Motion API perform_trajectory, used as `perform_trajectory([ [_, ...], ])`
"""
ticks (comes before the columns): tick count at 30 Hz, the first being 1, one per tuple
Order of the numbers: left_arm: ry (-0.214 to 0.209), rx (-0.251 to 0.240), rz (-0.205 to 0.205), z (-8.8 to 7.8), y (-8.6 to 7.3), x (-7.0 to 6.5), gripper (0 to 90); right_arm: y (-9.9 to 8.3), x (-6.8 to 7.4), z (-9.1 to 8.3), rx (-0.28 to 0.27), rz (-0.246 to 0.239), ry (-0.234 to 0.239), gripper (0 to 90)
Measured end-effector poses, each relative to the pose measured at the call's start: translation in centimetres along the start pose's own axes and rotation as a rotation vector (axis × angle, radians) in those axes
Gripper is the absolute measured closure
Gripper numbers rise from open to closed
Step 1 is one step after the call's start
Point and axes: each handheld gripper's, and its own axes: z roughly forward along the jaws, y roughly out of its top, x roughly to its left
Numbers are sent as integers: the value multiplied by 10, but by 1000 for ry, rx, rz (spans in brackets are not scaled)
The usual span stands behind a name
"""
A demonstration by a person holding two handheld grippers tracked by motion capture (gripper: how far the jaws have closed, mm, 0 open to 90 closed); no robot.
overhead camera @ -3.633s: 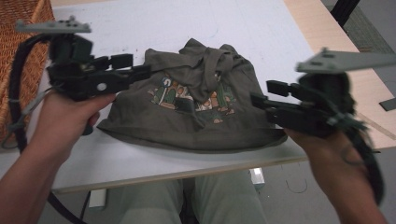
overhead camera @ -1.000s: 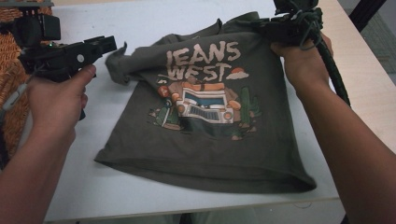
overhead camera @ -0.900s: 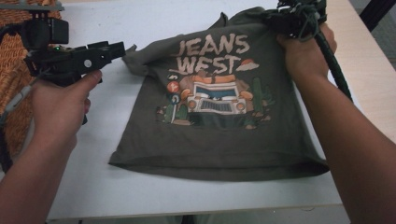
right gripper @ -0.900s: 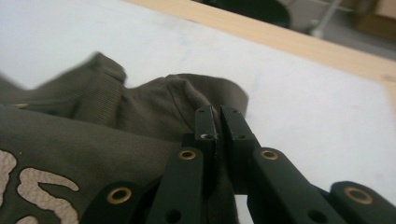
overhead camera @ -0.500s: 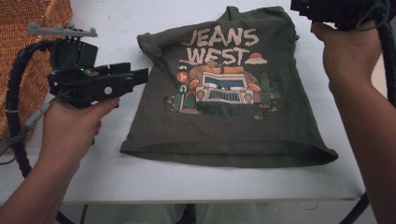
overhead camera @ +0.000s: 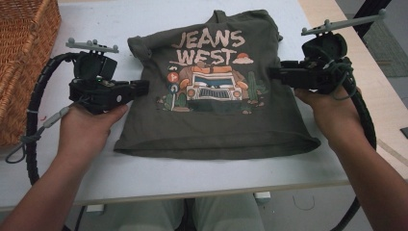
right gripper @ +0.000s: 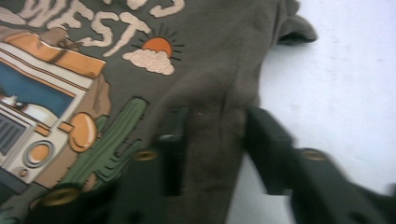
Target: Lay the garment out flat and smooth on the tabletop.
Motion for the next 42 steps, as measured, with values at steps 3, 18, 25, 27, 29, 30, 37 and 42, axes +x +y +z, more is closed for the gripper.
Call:
perform_trajectory([
  [3, 45, -52, -28, -12, -9, 8, 900, 6, -1, 5, 6, -9, 43, 890],
  [18, 136, -106, -100, -41, -22, 29, 637, 33, 34, 26, -68, -85, 8, 594],
  [25, 76, -80, -145, -62, -53, 16, 558, -4, 44, -15, -47, -15, 73, 524],
  [27, 52, -50, -142, -65, -60, 13, 571, -18, 49, -26, -30, -4, 79, 535],
  [29, 41, -46, -112, -67, -65, 9, 675, -31, 52, -36, -22, 27, 91, 583],
  [30, 34, -35, -94, -68, -66, 8, 818, -42, 54, -42, 9, 53, 94, 689],
  [37, -89, -13, -158, -86, -84, 12, 900, -59, 66, -62, 7, -15, 88, 881],
  [42, -130, -46, -185, -106, -105, 10, 900, -71, 74, -84, -27, -23, 94, 881],
])
